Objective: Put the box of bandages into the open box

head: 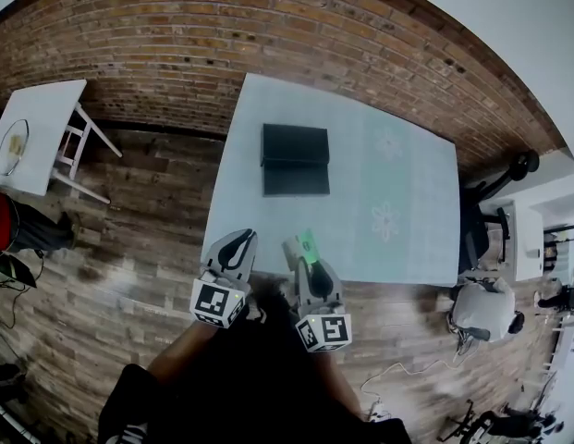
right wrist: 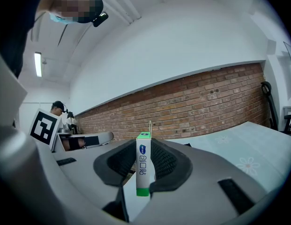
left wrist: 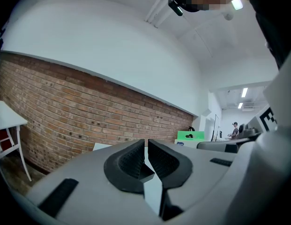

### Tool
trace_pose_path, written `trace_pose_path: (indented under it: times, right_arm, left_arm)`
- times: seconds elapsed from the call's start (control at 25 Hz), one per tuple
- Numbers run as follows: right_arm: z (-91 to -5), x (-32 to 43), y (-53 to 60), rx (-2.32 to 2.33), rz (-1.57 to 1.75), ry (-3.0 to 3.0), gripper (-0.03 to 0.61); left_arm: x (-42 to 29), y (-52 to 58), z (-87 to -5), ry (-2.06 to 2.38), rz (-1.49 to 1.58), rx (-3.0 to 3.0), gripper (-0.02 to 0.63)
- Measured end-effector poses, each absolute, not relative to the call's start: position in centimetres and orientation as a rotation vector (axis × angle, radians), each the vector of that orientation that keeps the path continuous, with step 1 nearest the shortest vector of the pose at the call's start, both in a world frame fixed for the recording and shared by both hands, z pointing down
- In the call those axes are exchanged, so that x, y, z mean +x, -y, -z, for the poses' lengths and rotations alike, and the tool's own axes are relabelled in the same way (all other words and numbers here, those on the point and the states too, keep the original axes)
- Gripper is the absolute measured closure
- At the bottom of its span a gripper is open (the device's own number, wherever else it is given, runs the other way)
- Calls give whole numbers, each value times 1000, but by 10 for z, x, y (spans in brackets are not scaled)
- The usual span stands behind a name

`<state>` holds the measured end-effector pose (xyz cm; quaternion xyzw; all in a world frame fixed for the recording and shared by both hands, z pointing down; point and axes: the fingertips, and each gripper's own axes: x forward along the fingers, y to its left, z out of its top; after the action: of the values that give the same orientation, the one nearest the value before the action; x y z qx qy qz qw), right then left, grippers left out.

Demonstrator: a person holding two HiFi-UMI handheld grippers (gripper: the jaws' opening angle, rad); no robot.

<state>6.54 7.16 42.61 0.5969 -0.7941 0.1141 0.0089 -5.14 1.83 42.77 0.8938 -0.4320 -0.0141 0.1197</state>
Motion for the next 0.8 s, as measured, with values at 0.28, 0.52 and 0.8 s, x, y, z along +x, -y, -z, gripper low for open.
trace_pose_path:
  times: [0.28,0.52,0.8]
  right_arm:
    - [-432,85,-44,1818,-361,2514,469]
    - [-434,101,-19,1723,-358,2580,469]
    - [-439,131,12,1656,-360,2610,469]
  left_arm:
    - [-34,1,-432,1312,25,2594,565]
    - [-16,19,-430,1388,25,2553,566]
    - [13,43,-432,1449,3,2535,566]
